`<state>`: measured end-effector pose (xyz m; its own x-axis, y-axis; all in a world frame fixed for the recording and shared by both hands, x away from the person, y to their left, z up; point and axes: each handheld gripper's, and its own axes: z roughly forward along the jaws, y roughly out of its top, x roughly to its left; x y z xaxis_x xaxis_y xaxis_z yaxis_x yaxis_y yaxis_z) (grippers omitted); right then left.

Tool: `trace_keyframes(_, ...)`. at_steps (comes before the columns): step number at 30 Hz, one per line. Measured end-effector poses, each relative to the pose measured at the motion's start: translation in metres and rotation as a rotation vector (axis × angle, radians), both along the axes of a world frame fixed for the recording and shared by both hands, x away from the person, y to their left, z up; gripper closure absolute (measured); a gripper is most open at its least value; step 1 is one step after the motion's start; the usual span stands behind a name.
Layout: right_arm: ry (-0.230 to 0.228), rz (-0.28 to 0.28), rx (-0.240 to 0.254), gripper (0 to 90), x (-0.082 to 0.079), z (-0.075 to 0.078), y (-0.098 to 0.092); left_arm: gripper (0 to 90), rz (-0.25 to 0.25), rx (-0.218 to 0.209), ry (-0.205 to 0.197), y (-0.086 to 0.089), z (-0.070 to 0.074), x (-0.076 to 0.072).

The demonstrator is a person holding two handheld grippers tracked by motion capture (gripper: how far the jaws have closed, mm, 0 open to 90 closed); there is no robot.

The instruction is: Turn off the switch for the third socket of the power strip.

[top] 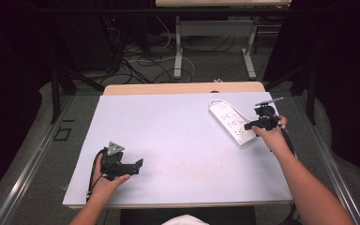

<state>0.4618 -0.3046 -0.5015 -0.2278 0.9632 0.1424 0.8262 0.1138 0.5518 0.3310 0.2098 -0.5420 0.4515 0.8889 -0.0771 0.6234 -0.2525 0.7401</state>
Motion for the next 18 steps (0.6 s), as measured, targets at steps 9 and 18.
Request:
trace_keyframes(9,-0.013,0.036,0.007,46.7,-0.007,0.004,0.003,3.1,-0.004,0.002,0.005,0.000,0.000,0.000)
trace_keyframes(18,-0.049,0.094,-0.008,41.0,-0.020,0.010,0.012,3.1,-0.006,0.004,0.009,0.000,0.001,0.000)
